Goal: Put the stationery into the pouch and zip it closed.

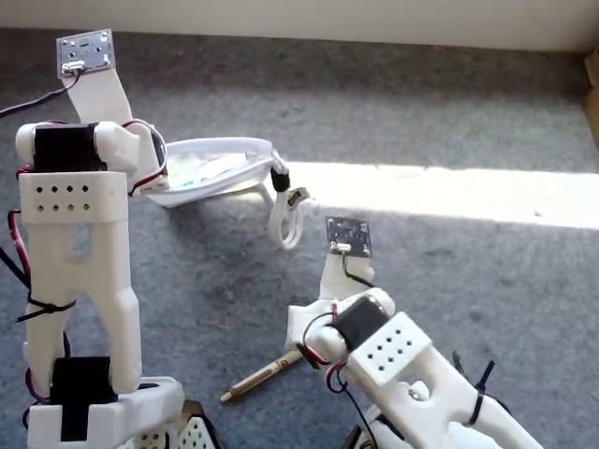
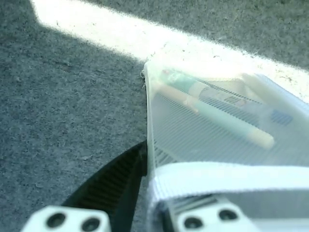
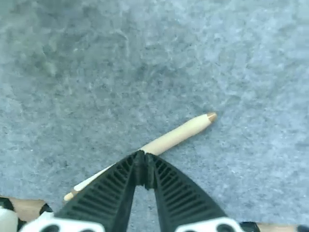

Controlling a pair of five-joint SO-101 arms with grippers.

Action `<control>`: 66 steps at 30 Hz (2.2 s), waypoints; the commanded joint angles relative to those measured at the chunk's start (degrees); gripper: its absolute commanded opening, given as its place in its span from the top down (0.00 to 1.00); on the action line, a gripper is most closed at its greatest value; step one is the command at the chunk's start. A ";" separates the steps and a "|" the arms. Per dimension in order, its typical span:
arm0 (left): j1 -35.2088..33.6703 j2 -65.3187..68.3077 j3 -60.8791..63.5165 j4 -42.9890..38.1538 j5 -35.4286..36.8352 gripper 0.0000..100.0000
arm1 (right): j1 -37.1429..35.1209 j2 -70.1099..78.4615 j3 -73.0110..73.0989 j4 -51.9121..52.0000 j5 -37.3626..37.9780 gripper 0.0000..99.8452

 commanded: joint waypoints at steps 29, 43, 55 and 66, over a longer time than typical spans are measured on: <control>-0.84 -0.31 3.21 -5.27 -0.70 0.99 | 4.35 27.47 -7.43 -9.54 -4.13 0.94; -0.84 -0.31 3.21 -5.01 -0.70 0.99 | 6.29 27.91 -7.25 -9.54 -3.78 0.97; -0.84 -0.31 3.30 -5.01 -0.70 0.99 | 12.09 27.82 -4.53 -9.54 0.35 0.97; -0.84 -0.31 3.30 -5.01 -0.70 0.99 | 12.70 27.82 -4.44 -9.54 0.88 0.97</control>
